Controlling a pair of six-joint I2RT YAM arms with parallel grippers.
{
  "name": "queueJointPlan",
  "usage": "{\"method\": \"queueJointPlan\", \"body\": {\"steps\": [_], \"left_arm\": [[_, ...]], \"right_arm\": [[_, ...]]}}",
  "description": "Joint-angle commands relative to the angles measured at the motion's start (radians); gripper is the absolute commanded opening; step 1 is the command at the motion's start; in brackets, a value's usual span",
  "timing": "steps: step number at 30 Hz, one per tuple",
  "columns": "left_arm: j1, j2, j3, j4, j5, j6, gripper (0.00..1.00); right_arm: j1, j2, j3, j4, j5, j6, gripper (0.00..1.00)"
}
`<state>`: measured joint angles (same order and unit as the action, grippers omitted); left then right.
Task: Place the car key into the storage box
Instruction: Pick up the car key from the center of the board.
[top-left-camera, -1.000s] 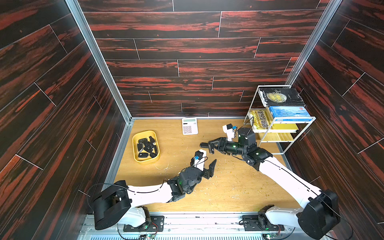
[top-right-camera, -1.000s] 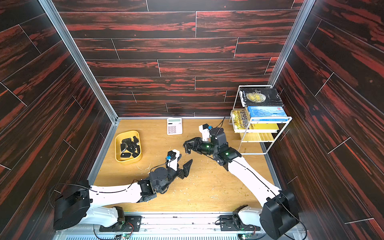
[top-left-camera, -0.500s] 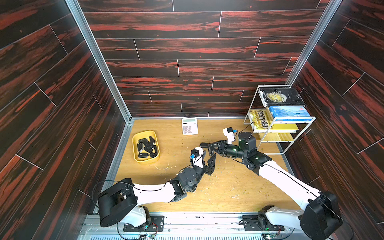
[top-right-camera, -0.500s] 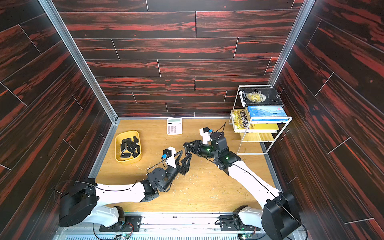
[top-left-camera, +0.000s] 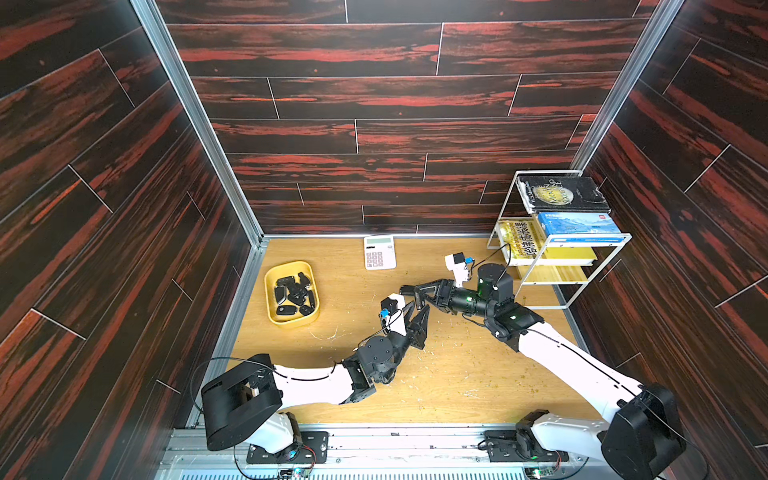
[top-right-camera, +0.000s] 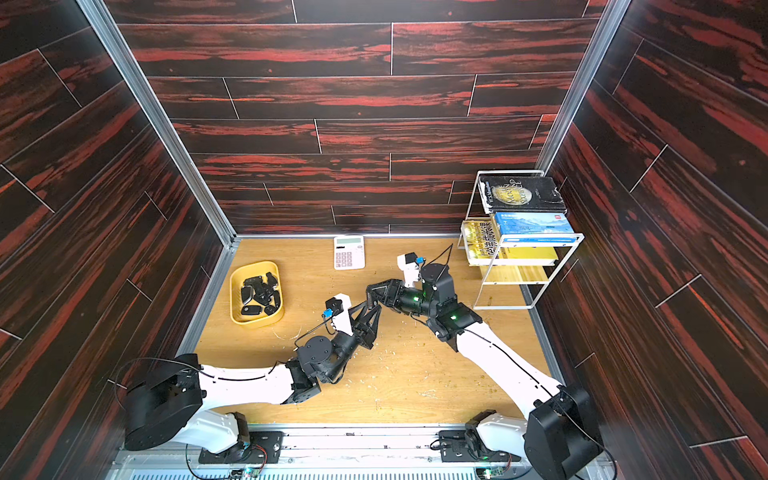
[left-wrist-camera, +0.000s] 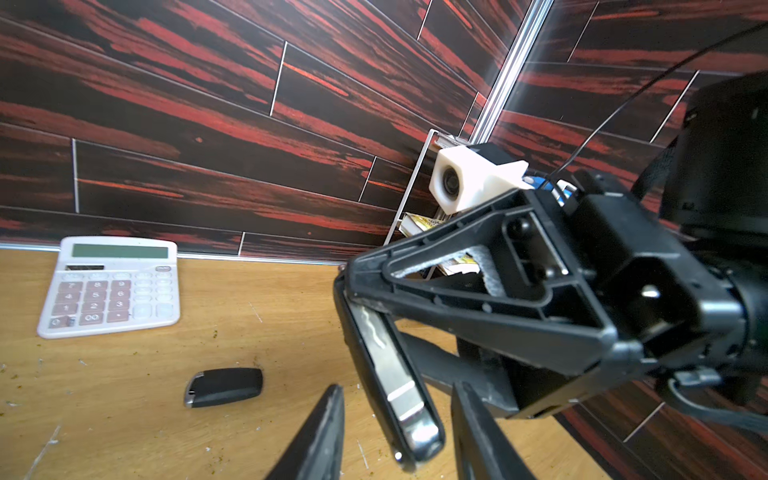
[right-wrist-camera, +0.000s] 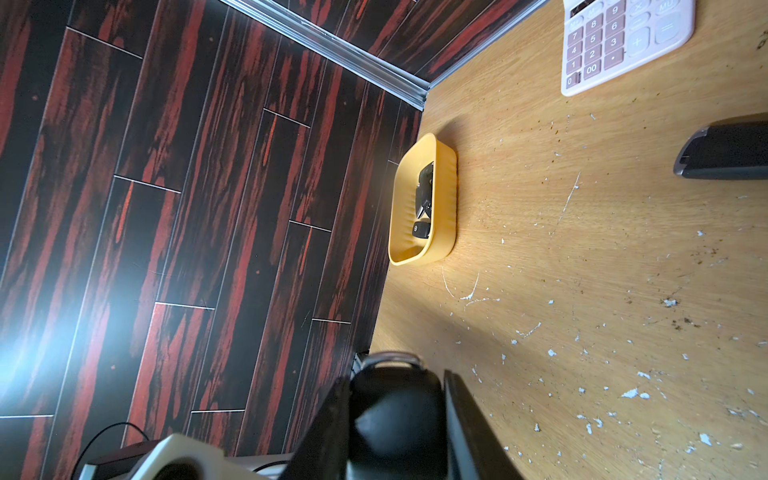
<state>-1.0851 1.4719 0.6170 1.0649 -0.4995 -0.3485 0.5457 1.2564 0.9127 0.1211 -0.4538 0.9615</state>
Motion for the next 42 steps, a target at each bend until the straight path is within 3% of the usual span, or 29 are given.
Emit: {"method": "queueJointPlan", "body": {"steps": [1,6,23,42], "left_arm": [[-0.002,0.010,0.014,0.017,0.001,0.005,0.44],[-0.001,0.019,0.026,0.021,0.011,0.006,0.39],[-0.001,0.009,0.056,0.004,0.021,0.029,0.42],[-0.002,-0.056,0.044,-0.009,-0.033,0.155,0.34]], "right_arm": [[0.010,-0.003,-0.002,0.026,-0.006,0.002,0.30],[0.015,0.006,-0.004,0.029,-0.007,0.000,0.31],[0.040,0.012,-0.037,0.038,0.007,0.000,0.30],[0.066,0.008,-0.058,0.050,0.017,0.013,0.31]]}}
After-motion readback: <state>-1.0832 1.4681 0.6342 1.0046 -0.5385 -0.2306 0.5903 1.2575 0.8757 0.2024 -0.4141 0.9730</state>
